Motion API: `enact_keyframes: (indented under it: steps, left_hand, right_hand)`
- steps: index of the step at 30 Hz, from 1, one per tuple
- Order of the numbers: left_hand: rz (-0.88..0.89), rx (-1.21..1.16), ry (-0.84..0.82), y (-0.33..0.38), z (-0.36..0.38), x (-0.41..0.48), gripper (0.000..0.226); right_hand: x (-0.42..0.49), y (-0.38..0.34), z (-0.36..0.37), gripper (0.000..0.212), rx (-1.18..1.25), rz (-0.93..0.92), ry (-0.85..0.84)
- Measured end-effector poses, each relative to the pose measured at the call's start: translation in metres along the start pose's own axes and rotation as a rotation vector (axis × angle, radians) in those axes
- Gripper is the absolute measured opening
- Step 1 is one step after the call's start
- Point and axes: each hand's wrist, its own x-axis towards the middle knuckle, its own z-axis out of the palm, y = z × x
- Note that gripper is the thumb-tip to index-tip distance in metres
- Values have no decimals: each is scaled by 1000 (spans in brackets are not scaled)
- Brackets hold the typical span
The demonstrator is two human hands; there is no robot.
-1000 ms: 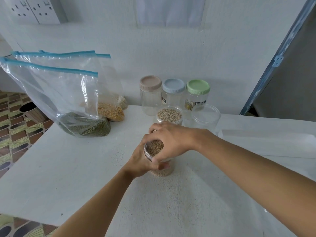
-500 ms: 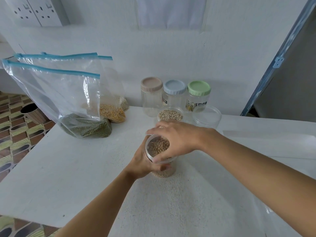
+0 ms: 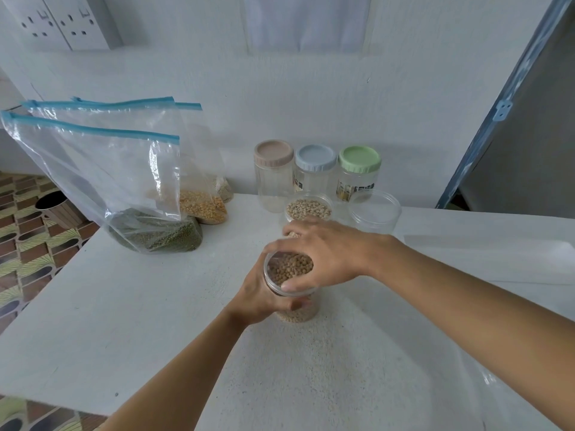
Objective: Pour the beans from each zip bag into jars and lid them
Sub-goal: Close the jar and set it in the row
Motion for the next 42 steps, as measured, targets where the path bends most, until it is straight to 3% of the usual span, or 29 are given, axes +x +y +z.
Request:
enact_keyframes:
  steps: [2,4,7,11,16,19,29,35,42]
  left_hand:
    - [6,11,9,0,0,0,95]
    - [17,12,16,0,1,-2,94]
    - [43,24,10,4,3,-2,88]
    - [80,22,-3,11,6,-1,80]
    - [52,34,-10,6,2,-1,85]
    - [45,60,6,3,3,-2,89]
    - [110,213,128,-5,9,-5,64]
    - [72,265,146,-15,7,-8,88]
    - [86,163,89,-2,11,-11,72]
  right_hand:
    - [0,2,0,67,129,-75,-103]
    - [2,3,5,69,175,-53,-49]
    - [5,-9,18,76,16,72,90]
    - [14,-36,30,75,-147,229,140]
    - [10,-12,26,82,-72,54,67]
    - [5,-4,33,84,-112,-6,112]
    - [9,-30,47,83,-257,217,223]
    - [9,-32,45,84,-250,247,201]
    - [7,-31,49,83,-146,282,276]
